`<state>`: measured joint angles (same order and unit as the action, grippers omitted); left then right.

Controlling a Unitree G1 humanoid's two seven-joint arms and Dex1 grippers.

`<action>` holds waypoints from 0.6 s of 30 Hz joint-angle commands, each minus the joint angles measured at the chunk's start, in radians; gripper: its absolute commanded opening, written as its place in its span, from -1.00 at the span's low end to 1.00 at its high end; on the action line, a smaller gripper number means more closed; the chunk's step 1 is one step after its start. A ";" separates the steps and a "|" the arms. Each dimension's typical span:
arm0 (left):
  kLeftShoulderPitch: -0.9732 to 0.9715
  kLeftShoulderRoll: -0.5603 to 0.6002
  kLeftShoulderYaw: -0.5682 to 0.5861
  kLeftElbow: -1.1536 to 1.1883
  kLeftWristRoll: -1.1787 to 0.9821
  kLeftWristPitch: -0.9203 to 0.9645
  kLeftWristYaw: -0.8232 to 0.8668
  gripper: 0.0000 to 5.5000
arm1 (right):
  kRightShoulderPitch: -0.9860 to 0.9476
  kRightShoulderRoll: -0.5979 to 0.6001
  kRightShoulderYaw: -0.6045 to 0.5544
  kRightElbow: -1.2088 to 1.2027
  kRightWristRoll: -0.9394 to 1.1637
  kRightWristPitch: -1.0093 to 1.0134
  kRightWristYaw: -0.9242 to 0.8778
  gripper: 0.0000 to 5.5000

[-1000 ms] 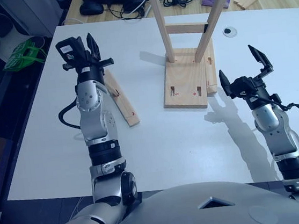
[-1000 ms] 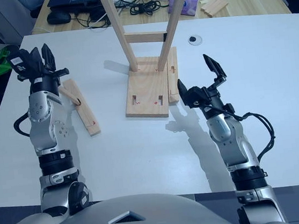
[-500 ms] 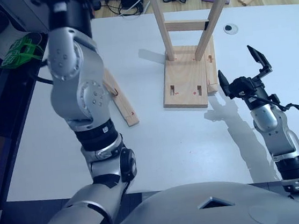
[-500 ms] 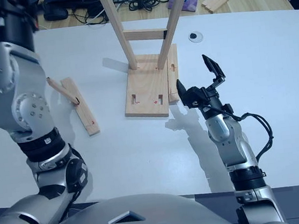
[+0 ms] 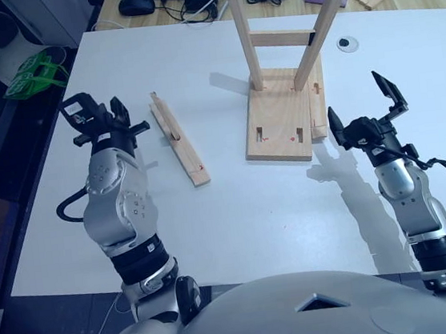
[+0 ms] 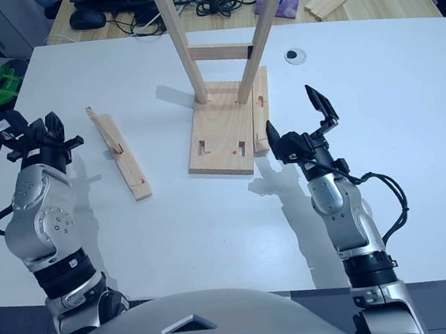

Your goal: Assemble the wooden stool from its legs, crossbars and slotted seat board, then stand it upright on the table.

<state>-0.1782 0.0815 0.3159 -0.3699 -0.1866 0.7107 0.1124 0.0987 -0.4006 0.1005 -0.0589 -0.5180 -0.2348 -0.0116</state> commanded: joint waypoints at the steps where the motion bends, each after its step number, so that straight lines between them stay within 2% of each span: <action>1: -0.056 0.001 -0.087 0.000 0.005 0.034 -0.023 -0.51 | -0.004 -0.005 0.001 0.000 -0.004 0.004 0.004 0.96; 5: -0.053 -0.056 -0.208 0.056 0.014 0.031 -0.034 -0.51 | -0.003 0.005 0.009 0.002 -0.010 0.006 -0.004 0.96; 12: -0.039 -0.096 -0.198 0.106 0.005 -0.060 -0.033 -0.51 | -0.009 0.003 0.012 0.008 -0.005 0.006 -0.004 0.96; 16: -0.062 -0.172 -0.339 0.208 0.022 -0.040 -0.061 -0.51 | -0.023 0.001 0.021 0.016 -0.008 0.003 0.002 0.96; 18: -0.077 -0.185 -0.372 0.214 0.029 -0.036 -0.061 -0.51 | -0.024 0.001 0.020 0.020 -0.008 0.003 -0.002 0.96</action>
<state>-0.2531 -0.0652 -0.0343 -0.1784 -0.1645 0.6481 0.0529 0.0844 -0.3989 0.1189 -0.0433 -0.5192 -0.2351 -0.0127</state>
